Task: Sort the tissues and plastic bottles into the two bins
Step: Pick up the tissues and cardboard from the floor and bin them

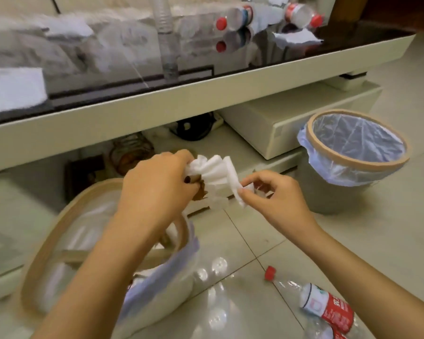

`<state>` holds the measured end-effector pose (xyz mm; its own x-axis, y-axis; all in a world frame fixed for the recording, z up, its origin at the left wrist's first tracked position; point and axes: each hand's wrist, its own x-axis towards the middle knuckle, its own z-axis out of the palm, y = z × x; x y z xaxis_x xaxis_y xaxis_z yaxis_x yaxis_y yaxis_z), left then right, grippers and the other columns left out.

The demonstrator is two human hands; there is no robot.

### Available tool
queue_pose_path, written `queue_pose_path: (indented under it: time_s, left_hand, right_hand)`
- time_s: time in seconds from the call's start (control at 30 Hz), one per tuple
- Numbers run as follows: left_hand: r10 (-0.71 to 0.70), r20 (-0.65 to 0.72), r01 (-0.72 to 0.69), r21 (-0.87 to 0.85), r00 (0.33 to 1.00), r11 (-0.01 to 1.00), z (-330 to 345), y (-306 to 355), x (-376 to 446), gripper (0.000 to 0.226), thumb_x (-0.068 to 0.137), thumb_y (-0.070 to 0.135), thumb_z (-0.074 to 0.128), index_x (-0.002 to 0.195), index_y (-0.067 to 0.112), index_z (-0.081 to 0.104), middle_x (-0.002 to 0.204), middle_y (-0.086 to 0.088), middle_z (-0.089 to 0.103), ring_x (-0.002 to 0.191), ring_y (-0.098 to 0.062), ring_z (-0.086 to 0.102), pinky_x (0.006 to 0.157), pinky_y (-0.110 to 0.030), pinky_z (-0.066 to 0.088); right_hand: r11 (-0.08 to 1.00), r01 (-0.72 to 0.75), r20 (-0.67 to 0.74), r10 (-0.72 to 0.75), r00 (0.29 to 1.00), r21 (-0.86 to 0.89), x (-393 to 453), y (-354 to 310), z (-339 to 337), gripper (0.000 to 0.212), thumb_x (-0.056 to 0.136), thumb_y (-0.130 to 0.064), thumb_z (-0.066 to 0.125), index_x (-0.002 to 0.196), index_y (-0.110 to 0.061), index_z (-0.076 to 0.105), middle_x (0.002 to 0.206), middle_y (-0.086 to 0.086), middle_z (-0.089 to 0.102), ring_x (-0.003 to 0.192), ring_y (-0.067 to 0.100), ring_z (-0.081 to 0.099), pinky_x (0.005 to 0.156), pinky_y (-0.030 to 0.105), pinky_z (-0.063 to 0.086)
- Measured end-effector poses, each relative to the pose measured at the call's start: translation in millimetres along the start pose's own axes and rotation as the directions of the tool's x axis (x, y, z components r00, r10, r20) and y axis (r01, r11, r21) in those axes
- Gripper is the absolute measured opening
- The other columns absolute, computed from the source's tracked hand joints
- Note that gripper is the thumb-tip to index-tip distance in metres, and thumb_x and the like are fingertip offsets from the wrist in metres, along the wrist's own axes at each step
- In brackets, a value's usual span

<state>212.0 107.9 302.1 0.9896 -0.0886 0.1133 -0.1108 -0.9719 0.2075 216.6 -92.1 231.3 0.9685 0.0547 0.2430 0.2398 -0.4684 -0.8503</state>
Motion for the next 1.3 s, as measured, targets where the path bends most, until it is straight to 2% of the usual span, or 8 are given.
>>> queue_pose_path:
  time_s: [0.17,0.27,0.43,0.63,0.8,1.0,1.13,1.3]
  left_hand:
    - [-0.253,0.031,0.250,0.070,0.967,0.966,-25.3,-59.4,-24.1,0.038,0.084,0.042,0.065,0.119,0.030,0.055,0.093,0.005,0.061,0.077,-0.015,0.055,0.060,-0.027,0.041]
    - [-0.351,0.155,0.319,0.199,0.924,0.927,-23.3,-78.3,-28.7,0.039,0.080,0.045,0.067,0.114,0.028,0.060,0.092,0.003,0.063,0.079,-0.018,0.058,0.065,-0.029,0.046]
    - [-0.421,0.161,0.347,0.348,0.893,0.871,-16.0,-90.8,-31.8,0.042,0.083,0.044,0.066,0.119,0.024,0.059,0.103,0.000,0.066,0.078,-0.018,0.054,0.067,-0.029,0.040]
    - [-0.334,-0.023,0.327,0.277,0.942,0.903,-17.4,-85.8,-30.4,0.032,0.089,0.026,0.063,0.120,0.027,0.058,0.106,-0.003,0.066,0.085,-0.024,0.057,0.065,-0.032,0.039]
    - [-0.238,-0.106,0.255,0.201,0.965,0.946,-10.8,-69.0,-22.4,0.031,0.094,0.023,0.057,0.122,0.035,0.055,0.102,0.003,0.066,0.088,-0.022,0.061,0.064,-0.032,0.039]
    - [-0.052,-0.098,0.063,0.112,0.994,0.992,13.0,-31.3,-14.9,0.032,0.093,0.049,0.049,0.119,0.032,0.056,0.103,0.006,0.069,0.087,-0.020,0.065,0.069,-0.033,0.053]
    - [0.061,-0.061,-0.053,0.126,0.996,0.991,28.1,2.9,-9.9,0.032,0.092,0.052,0.047,0.114,0.031,0.056,0.104,0.005,0.067,0.093,-0.021,0.064,0.073,-0.032,0.051]
    - [0.223,0.017,-0.223,0.140,0.975,0.965,50.6,55.8,-9.5,0.029,0.092,0.050,0.048,0.111,0.030,0.057,0.104,0.005,0.066,0.095,-0.021,0.063,0.065,-0.028,0.036]
  right_hand:
    - [0.994,0.111,0.129,-0.111,0.985,0.004,5.7,-37.5,53.4,0.006,0.078,-0.022,0.072,0.083,-0.023,0.070,0.079,-0.010,0.064,0.069,0.005,0.055,0.058,0.013,0.042]
    - [0.990,0.140,0.191,-0.140,0.972,0.010,4.0,-51.5,79.1,0.005,0.078,-0.023,0.071,0.083,-0.025,0.069,0.081,-0.010,0.065,0.070,0.005,0.055,0.059,0.014,0.043]
    - [0.990,0.134,0.264,-0.120,0.957,-0.036,-2.8,-60.3,105.5,0.009,0.075,-0.033,0.067,0.082,-0.030,0.070,0.080,-0.009,0.068,0.074,0.008,0.061,0.069,0.038,0.054]
    - [0.986,0.135,0.335,-0.096,0.937,-0.095,-9.7,-59.3,104.0,0.012,0.081,-0.038,0.064,0.085,-0.030,0.073,0.076,-0.014,0.070,0.074,0.011,0.065,0.071,0.040,0.056]
    - [0.984,0.170,0.248,-0.152,0.957,-0.052,-16.0,-49.1,91.9,0.011,0.082,-0.029,0.063,0.087,-0.027,0.072,0.084,-0.016,0.068,0.085,0.006,0.062,0.073,0.037,0.055]
    - [0.943,0.286,0.111,-0.270,0.956,-0.169,-24.4,-28.1,62.4,0.005,0.080,-0.022,0.065,0.085,-0.023,0.068,0.091,-0.013,0.057,0.089,0.007,0.058,0.069,0.035,0.051]
    - [0.883,0.301,0.034,-0.310,0.950,-0.360,-32.3,-10.1,34.1,0.005,0.079,-0.023,0.066,0.084,-0.023,0.068,0.091,-0.010,0.058,0.088,0.008,0.056,0.070,0.031,0.047]
    - [0.867,0.170,-0.081,-0.234,0.969,-0.468,-55.6,22.6,-14.0,0.010,0.080,-0.029,0.061,0.086,-0.025,0.068,0.095,-0.010,0.059,0.091,0.011,0.056,0.076,0.035,0.046]
